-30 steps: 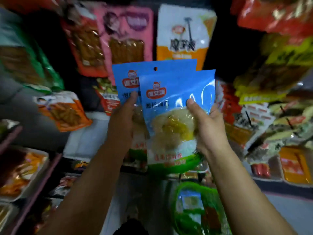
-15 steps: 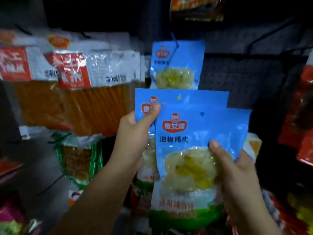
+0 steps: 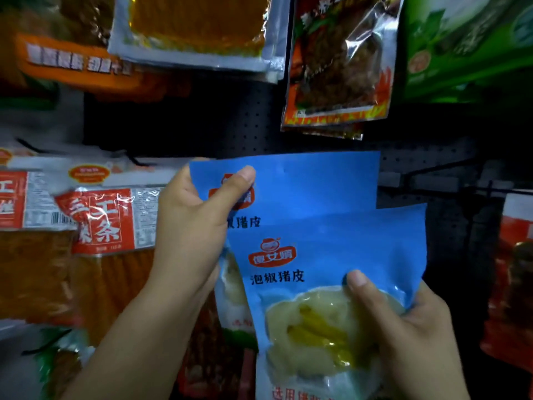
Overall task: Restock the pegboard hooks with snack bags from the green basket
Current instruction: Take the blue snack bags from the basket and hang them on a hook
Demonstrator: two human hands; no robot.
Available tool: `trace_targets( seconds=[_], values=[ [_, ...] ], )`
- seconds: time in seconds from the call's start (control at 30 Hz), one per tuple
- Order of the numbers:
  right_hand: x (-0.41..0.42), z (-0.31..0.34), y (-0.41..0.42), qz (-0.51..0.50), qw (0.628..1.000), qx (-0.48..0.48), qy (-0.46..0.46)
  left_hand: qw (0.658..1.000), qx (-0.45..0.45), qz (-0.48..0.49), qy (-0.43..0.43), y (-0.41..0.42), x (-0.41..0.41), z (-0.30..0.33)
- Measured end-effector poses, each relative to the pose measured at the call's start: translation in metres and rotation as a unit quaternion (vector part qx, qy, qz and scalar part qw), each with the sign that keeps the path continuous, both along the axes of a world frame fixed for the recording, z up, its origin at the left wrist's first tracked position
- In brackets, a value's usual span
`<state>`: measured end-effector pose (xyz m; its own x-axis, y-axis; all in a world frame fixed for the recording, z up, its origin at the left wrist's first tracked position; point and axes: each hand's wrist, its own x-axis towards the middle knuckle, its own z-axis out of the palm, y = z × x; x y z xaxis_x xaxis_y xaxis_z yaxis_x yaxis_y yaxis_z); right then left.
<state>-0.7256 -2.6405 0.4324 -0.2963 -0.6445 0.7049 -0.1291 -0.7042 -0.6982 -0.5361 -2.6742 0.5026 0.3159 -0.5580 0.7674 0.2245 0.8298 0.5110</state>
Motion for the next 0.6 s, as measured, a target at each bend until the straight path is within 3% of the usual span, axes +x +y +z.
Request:
trace_targets(
  seconds=[0.13,0.37,0.6],
  values=[
    [0.004,0.012,0.004,0.02,0.999,-0.029,-0.019,0.999,-0.03,0.024,-0.016,0.002,-0.001,0.019],
    [0.007,0.011,0.001,0.02,0.999,-0.028,-0.013,0.993,0.007,0.114,-0.043,-0.005,-0.007,0.02],
    [0.011,0.007,-0.007,0.031,0.999,-0.009,-0.037,0.989,0.013,0.141,-0.045,-0.009,-0.006,0.024]
  ],
)
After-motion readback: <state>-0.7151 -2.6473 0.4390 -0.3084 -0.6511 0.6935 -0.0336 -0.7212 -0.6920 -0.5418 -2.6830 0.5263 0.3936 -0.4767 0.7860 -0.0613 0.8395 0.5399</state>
